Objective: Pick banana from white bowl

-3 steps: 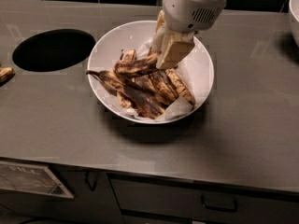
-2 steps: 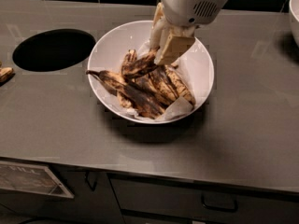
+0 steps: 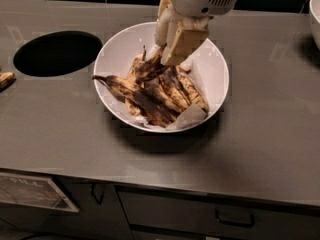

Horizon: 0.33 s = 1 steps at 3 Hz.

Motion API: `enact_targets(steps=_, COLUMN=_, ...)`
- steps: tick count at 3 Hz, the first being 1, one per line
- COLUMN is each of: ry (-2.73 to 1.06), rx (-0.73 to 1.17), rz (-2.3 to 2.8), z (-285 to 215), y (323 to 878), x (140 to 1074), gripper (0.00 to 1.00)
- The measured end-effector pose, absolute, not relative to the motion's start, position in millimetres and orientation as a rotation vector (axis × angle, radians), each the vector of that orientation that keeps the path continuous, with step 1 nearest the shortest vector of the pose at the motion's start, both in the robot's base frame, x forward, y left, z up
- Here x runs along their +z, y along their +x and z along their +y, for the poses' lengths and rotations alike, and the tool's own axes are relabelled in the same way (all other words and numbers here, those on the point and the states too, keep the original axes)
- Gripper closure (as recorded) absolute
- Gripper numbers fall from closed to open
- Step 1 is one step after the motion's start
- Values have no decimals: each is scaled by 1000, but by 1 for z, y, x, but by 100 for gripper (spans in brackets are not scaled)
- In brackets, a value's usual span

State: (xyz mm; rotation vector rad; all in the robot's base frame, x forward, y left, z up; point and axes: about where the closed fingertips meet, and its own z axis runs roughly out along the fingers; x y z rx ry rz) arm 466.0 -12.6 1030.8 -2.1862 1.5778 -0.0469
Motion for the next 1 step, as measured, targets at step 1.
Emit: enact_targets(steps=1, ry=-2190, rx=-84, rz=1537, z=-5, y=458, x=1046, gripper=100)
